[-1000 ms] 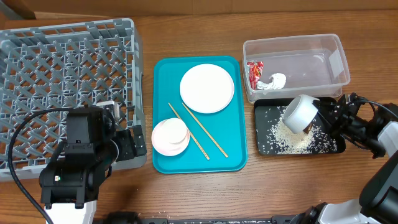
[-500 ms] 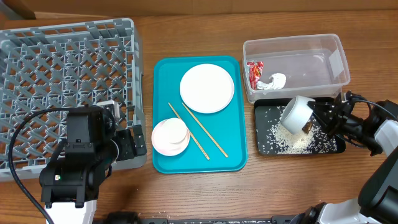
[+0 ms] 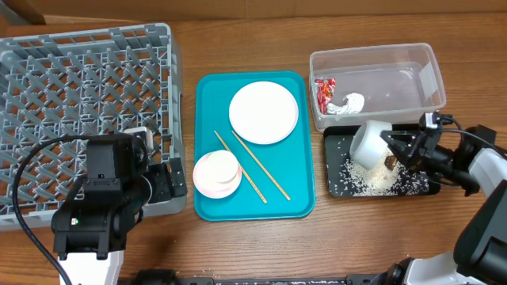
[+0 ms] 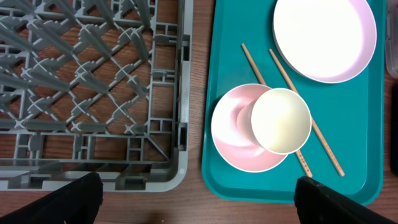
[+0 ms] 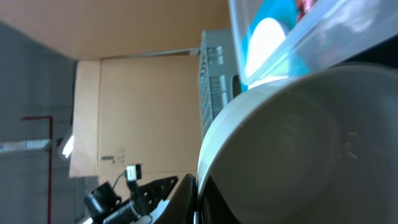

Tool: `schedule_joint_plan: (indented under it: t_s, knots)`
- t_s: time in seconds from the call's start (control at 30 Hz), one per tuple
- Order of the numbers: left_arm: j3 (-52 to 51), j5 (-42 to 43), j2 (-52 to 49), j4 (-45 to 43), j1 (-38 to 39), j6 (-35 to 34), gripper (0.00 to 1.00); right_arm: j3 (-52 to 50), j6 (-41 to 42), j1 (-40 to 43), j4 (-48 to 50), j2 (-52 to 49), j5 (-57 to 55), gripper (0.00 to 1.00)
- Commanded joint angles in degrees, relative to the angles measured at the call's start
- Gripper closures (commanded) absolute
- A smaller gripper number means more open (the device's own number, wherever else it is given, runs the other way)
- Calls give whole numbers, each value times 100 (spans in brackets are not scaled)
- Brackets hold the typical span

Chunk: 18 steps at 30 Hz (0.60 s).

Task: Sort waste into correct bins and load items into the dishwasher
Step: 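Tip the grey bowl over the black tray to dump the rice, then set the empty grey bowl onto the white plate with the right gripper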

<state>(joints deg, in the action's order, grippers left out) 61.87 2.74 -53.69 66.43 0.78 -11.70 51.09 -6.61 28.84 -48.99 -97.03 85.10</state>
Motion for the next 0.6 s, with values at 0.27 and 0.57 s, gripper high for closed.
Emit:
schedule_joint_plan:
  t_s: [0.27,0.57]
  knots:
    - [120,-20,-31,-26,33,-57,0,551,-861,-546,-927,175,-1655,96]
    - [120,-22,-31,-116,33,-57,0,2894,-960,-3182,-2127,435,-4784,96]
